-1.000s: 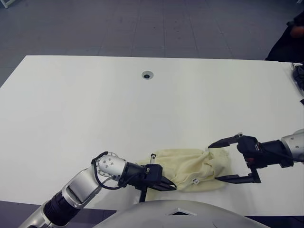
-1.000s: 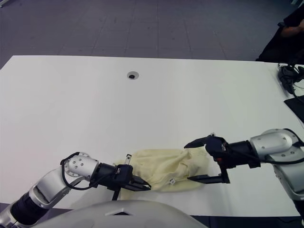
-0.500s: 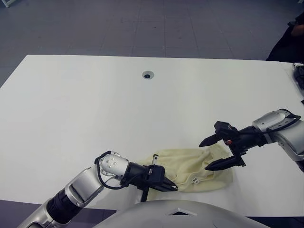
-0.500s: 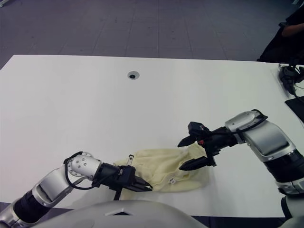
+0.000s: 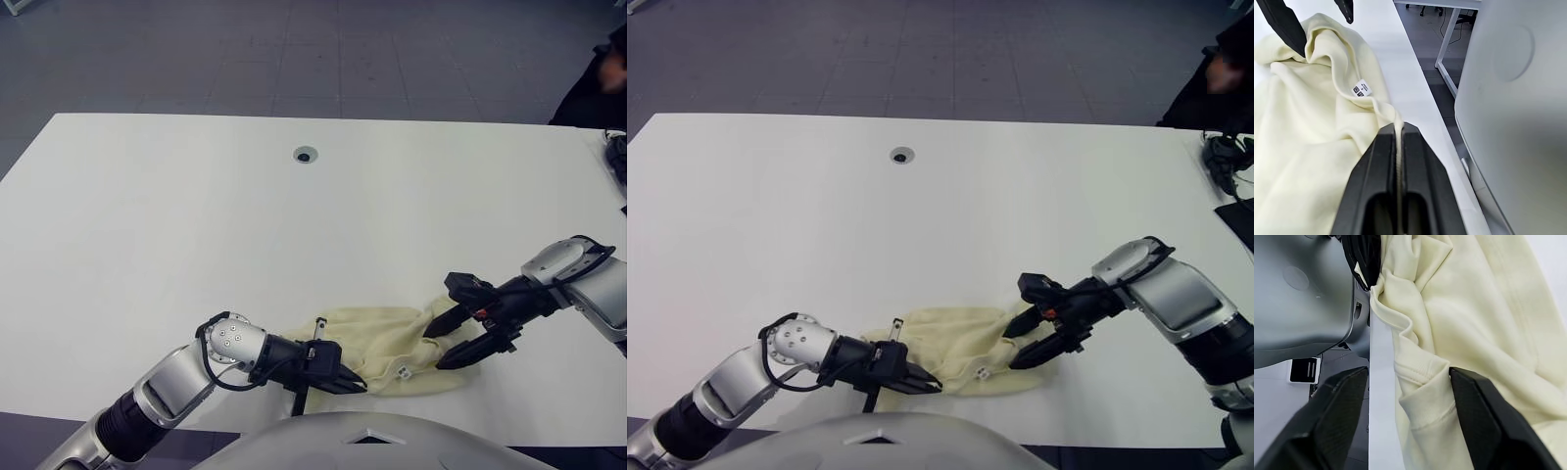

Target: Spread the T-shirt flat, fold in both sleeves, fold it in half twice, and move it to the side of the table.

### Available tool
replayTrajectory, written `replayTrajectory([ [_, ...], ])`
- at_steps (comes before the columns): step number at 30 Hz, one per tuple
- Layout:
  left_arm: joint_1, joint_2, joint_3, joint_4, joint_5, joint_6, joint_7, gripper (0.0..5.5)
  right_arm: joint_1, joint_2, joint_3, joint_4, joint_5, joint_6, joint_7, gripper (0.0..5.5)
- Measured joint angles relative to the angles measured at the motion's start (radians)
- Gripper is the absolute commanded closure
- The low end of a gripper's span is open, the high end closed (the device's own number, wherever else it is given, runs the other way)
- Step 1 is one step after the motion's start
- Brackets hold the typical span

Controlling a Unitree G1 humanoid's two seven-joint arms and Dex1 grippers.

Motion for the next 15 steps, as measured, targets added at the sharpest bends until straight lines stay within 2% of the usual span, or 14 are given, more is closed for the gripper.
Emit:
replayTrajectory([
  [6,0.006,-0.001,0.001,-0.004,0.001,0.002,0.01,5.5,0.0,0.0,0.017,0.031,-0.025,-0.013,0.01,4.16],
  [15,0.007,-0.001,0.0,-0.005,0.002,0.002,0.013,5.5,0.02,0.0,-0.021,-0.014,0.023,0.011,0.014,5.49],
])
